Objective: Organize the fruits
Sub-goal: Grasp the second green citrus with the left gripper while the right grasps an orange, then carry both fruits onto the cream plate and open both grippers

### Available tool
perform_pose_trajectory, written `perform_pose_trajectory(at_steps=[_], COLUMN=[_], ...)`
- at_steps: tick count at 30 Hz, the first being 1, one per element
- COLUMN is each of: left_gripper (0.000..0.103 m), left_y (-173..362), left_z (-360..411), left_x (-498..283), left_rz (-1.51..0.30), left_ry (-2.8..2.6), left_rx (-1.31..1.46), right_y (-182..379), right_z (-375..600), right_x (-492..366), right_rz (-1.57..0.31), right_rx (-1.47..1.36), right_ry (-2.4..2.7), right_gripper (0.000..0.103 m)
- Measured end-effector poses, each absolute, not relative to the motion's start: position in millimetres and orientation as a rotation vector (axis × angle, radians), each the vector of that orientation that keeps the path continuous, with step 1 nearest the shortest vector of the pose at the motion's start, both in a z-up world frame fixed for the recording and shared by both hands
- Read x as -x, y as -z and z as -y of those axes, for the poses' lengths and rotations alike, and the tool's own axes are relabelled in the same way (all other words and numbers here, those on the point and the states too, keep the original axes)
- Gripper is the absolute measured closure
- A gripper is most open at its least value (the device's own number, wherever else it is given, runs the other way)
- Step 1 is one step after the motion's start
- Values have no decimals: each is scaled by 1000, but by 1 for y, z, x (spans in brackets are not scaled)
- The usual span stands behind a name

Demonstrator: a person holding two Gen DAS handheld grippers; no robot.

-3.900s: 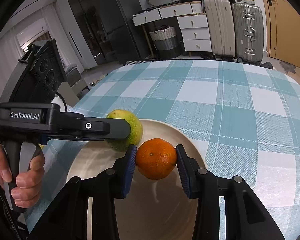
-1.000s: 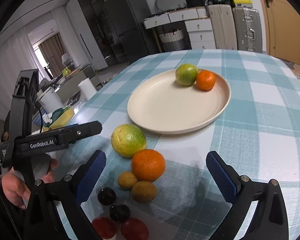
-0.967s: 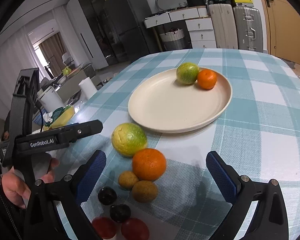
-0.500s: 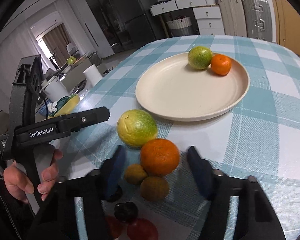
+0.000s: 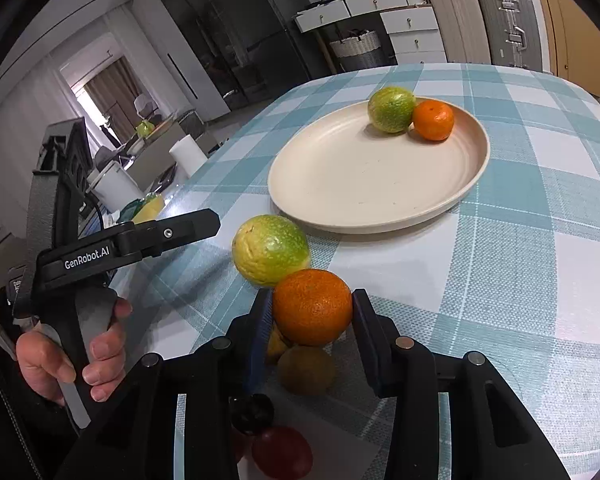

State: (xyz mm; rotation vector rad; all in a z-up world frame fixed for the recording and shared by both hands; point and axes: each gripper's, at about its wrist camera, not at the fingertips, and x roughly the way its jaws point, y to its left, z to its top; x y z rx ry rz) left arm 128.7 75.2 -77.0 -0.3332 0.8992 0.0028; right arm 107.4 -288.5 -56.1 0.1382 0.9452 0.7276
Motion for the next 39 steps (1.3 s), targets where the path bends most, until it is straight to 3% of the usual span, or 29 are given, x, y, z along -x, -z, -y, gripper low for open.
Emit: perform_pose_trajectory(at_steps=[30, 34, 39], left_gripper=[2, 13, 40], left_y=[92, 94, 96], left_z=[-23, -20, -16], left_x=[-155, -159, -162], left_rz=[-1007, -1009, -1015], left_ry=[257, 298, 322], left_rx=[408, 428, 414], right_y=[44, 47, 47], right_z=[326, 327, 324], right_x=[-110, -112, -114], right_rz=[-855, -866, -869], right_rx=[-200, -206, -197], right_ry=[-715, -717, -728], right_gripper=[62, 62, 62])
